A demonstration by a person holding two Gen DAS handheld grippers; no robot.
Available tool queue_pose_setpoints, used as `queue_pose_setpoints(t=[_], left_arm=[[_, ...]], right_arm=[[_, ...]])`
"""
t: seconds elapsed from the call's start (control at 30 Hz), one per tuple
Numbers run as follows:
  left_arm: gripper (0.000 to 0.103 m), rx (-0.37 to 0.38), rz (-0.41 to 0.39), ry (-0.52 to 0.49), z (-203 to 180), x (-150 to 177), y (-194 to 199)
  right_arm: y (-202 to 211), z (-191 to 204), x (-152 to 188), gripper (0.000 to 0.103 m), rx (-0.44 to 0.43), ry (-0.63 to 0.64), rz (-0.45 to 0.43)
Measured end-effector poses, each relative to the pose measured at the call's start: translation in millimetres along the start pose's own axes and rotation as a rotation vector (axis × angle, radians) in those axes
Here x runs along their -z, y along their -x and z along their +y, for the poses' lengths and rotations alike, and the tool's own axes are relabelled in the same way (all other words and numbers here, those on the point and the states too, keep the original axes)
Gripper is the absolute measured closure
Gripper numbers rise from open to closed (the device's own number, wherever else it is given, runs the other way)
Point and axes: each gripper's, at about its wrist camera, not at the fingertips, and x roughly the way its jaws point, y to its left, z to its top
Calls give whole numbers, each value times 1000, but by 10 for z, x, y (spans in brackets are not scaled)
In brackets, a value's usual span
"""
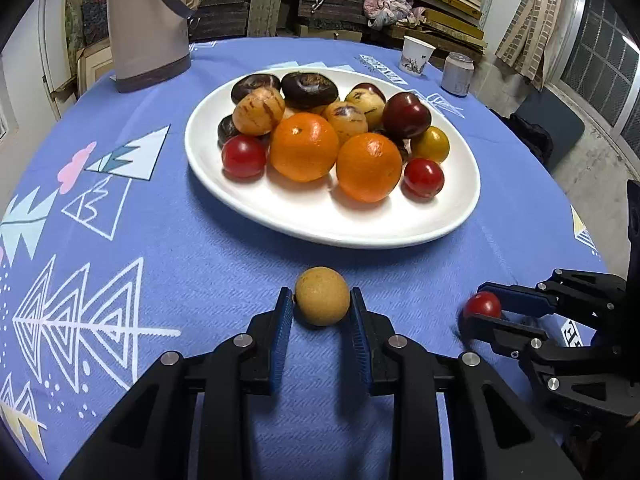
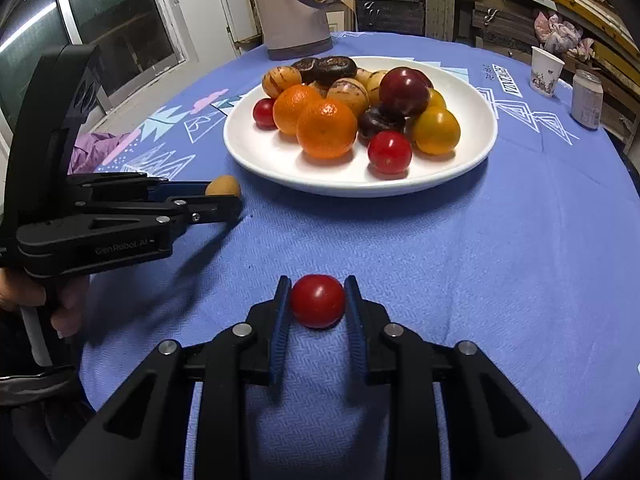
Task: Organize fruits
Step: 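Grasp a red cherry tomato with the right tool while the left tool grasps a small tan fruit, then carry the cherry tomato and tan fruit onto the white plate, open both tools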
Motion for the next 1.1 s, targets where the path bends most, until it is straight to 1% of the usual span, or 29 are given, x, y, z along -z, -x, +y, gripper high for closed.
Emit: queue_pose_setpoints(t=[0.03, 0.17, 0.23, 0.4, 0.57, 0.7, 0.8, 0.87, 0.97, 1.1], left_arm=[[74, 0, 6, 9, 13, 8, -17], [74, 1, 1, 7, 13, 16, -17], [74, 5, -2, 6, 17, 20, -12], [74, 19, -15, 7, 30, 26, 73], [74, 33, -53, 2, 32, -64, 279], [74, 39, -87, -23, 3, -182, 443], [74, 29, -105, -37, -11, -279, 506], [74, 35, -109, -40, -21, -343, 512], [74, 26, -128, -63, -70, -504, 518], [74, 39, -133, -59, -70, -765, 431]], right_arm=[[-22, 19, 9, 76, 10, 10, 11], [-34, 90, 23, 77, 53, 50, 2], [-20, 98, 30, 78, 64, 48, -11], [88, 59, -23, 78, 34, 23, -46], [259, -10, -124, 78, 4, -2, -86], [446, -67, -270, 78, -2, -5, -133], [590, -84, -397, 78, -1, 8, -177], [656, -81, -515, 78, 0, 23, -201], [685, -88, -700, 78, 9, 41, -225], [591, -145, -972, 78, -12, 30, -240]])
